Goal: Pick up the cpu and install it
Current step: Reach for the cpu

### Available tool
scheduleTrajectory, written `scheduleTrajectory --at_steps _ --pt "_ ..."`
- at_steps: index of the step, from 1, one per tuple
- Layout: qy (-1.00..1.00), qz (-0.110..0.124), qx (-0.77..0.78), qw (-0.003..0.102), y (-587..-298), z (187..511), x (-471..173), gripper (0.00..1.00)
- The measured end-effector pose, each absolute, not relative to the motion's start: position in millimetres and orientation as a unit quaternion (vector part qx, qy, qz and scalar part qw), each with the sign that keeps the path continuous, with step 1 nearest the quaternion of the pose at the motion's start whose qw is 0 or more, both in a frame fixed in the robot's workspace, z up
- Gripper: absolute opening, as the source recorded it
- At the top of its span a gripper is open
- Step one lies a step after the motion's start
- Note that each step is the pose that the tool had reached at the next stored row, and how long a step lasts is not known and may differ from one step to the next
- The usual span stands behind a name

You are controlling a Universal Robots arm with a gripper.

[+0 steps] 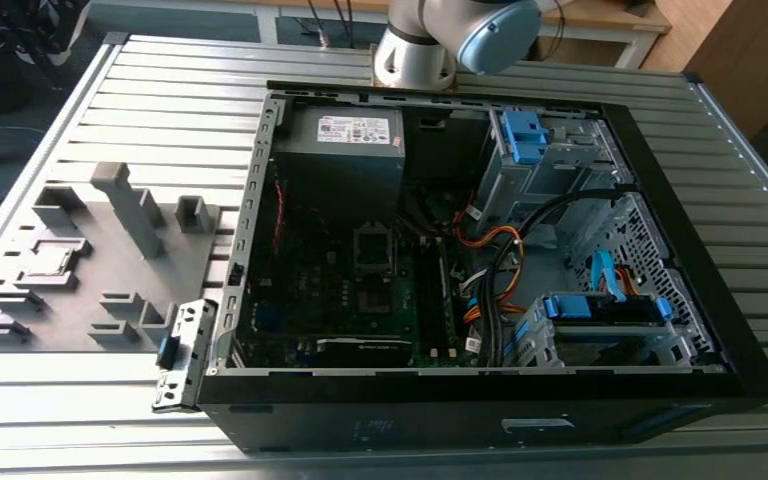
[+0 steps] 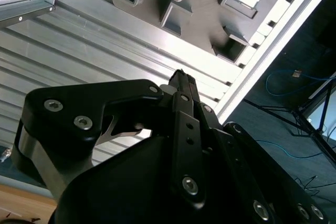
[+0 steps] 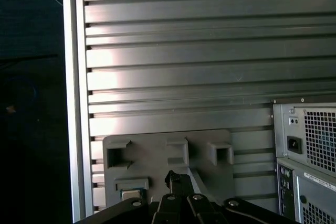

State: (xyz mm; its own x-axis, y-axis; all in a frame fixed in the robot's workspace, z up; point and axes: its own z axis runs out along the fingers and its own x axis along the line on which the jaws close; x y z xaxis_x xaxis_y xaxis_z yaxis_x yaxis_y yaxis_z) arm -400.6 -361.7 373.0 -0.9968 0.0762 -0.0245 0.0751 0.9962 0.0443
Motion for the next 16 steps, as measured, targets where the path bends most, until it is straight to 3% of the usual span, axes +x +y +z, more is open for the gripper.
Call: scheduleTrajectory --at_steps 16 --pt "0.999 0.021 0.038 0.013 -362.3 371.9 -406.7 0.11"
